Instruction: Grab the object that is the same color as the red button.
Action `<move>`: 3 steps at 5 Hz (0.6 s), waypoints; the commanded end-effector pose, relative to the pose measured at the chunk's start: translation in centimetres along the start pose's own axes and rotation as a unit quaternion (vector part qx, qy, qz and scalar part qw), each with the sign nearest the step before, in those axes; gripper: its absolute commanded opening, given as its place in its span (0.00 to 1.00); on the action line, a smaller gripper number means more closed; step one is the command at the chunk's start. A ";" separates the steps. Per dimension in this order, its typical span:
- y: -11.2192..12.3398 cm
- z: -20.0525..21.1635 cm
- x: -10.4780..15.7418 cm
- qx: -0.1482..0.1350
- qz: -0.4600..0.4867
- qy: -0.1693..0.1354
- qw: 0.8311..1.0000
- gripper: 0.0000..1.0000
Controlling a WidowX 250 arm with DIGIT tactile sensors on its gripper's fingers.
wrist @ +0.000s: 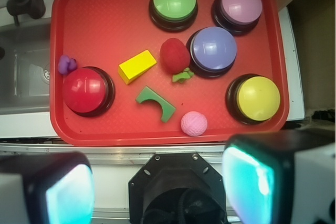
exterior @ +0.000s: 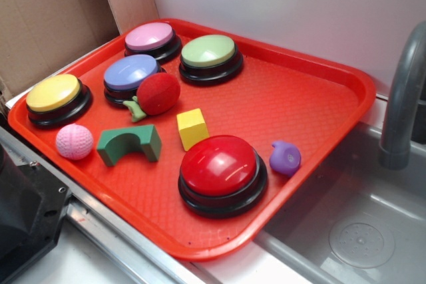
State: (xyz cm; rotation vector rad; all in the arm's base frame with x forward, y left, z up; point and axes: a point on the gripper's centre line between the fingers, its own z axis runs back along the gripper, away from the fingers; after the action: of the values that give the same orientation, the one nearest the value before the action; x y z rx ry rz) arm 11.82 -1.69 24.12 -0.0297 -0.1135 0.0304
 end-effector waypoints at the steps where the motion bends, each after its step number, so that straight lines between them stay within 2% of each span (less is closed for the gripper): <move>1: 0.8 -3.0 4.7 0.000 0.223 -0.062 0.973 1.00; 2: 1.4 -6.2 6.9 0.012 0.341 -0.082 0.936 1.00; 3: 2.2 -9.6 8.9 0.056 0.405 -0.089 0.908 1.00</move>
State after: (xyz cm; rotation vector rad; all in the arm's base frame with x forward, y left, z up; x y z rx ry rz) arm 21.64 -0.01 14.54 0.0698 -0.2460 0.8831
